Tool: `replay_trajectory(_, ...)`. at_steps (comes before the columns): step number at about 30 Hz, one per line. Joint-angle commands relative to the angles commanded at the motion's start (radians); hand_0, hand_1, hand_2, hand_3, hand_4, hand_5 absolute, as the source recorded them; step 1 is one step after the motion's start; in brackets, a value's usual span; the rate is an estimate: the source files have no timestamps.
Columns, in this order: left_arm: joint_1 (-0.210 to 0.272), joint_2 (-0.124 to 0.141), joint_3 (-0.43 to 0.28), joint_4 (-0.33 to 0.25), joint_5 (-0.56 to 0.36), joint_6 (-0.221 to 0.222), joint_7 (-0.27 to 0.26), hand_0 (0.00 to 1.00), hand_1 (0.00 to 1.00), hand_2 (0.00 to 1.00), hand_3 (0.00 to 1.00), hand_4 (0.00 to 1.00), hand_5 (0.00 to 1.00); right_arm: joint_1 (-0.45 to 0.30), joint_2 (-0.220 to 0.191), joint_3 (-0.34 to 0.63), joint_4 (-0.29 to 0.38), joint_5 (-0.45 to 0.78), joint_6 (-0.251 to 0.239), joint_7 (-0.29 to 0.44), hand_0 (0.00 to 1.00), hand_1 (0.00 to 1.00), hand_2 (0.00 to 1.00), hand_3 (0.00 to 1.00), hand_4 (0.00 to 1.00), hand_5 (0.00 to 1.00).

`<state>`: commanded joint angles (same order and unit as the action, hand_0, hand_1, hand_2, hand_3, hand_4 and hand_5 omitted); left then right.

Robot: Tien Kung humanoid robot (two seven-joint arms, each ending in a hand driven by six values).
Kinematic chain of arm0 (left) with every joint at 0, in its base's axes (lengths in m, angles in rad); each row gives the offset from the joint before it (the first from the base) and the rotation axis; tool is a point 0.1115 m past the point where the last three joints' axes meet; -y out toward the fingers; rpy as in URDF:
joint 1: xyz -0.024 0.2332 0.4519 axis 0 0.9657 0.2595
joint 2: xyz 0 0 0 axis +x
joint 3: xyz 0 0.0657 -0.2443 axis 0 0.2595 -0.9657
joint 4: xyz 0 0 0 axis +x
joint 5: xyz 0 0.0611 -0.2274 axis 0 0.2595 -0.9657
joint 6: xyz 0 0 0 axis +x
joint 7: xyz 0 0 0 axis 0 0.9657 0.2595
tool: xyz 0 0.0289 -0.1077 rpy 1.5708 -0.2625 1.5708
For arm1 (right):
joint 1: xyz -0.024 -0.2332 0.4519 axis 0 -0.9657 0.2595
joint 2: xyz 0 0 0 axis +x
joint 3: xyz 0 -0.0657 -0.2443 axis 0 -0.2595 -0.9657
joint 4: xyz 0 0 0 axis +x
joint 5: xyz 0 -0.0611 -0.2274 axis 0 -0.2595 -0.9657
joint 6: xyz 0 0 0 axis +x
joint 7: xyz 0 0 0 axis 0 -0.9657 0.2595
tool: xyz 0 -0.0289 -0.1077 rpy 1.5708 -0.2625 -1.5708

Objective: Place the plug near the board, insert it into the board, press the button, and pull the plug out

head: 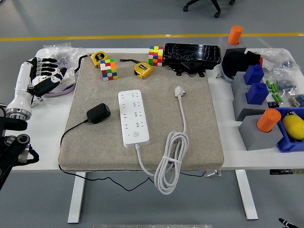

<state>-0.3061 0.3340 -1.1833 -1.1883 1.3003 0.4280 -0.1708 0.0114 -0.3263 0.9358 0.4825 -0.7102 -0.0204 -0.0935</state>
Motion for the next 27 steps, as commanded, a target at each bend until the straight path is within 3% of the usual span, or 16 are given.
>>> replay_trajectory(23,0.007,-0.016,-0.036,-0.016,0.006,0.001,-0.001,0.520,0.572,0.568,0.572,0.816,0.301,-0.018,-0.006,0.032,0.003,-0.004,-0.002,0.000,0.675,0.678,0.670,0.560,0.922,0.518)
replay_trajectory(27,0.002,-0.006,-0.024,-0.017,0.002,0.000,0.000,0.520,0.572,0.568,0.572,0.816,0.301,-0.015,-0.006,0.052,0.004,-0.009,-0.001,0.000,0.675,0.678,0.670,0.560,0.922,0.518)
